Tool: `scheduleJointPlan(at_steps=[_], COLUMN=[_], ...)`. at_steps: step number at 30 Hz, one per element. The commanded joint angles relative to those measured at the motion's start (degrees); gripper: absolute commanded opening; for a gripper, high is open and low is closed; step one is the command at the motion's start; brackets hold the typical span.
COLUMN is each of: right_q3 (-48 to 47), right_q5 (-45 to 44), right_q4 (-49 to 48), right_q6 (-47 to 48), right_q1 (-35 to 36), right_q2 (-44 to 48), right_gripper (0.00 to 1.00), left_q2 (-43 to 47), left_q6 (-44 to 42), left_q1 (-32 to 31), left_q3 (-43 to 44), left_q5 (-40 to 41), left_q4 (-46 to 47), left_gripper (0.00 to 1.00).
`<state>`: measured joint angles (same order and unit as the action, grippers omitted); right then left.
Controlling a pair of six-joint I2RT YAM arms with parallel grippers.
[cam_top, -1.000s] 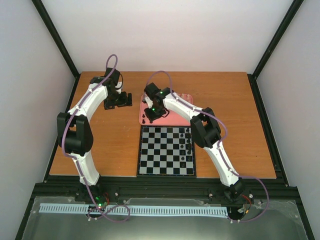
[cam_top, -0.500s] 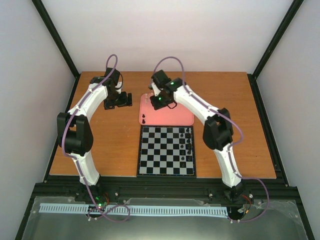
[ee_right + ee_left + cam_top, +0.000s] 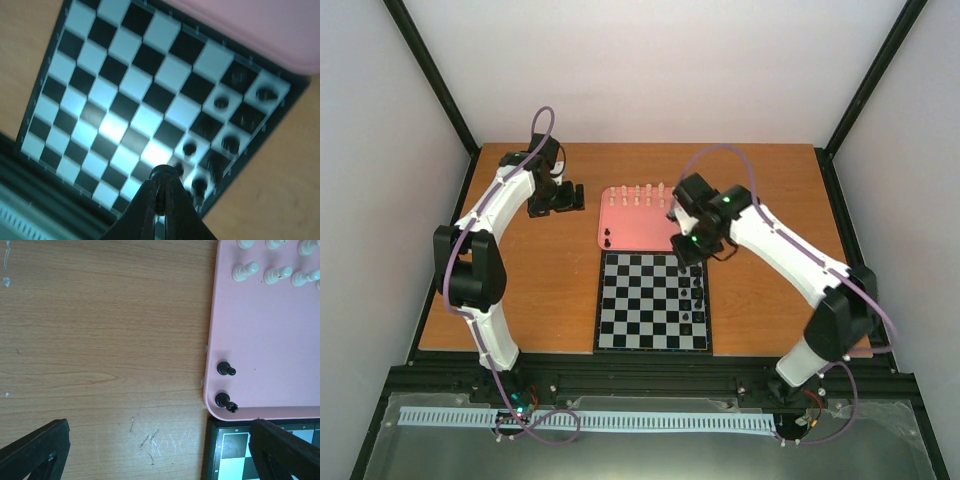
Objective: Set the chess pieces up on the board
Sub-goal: Place the chess piece on the chessboard.
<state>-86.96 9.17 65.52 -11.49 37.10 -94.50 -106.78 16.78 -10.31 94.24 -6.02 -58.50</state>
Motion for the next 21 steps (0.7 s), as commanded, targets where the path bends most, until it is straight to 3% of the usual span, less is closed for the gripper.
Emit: scheduleJointPlan(at_steps=[1, 9, 21], right_q3=[6.3, 19.0, 30.7], right_q5=[3.3, 8.5, 4.9], right_q4=[7.6, 8.4, -2.5], right_q6=[-3.9, -9.9, -13.9], right_q1=[0.9, 6.1, 7.2], right_q2=[9.7, 19.0, 17.7], right_gripper=[0.03, 0.03, 0.03], left_q2=[-0.1, 0.2, 0.8], left_q6=[0.9, 1.1, 1.0], left_q1=[0.0, 0.0, 0.0], left_q3=[2.3, 1.9, 1.1], left_q5=[-0.8, -1.4, -1.1], left_q4=[-0.2, 0.0, 0.1], left_gripper=[1.00, 1.00, 1.00])
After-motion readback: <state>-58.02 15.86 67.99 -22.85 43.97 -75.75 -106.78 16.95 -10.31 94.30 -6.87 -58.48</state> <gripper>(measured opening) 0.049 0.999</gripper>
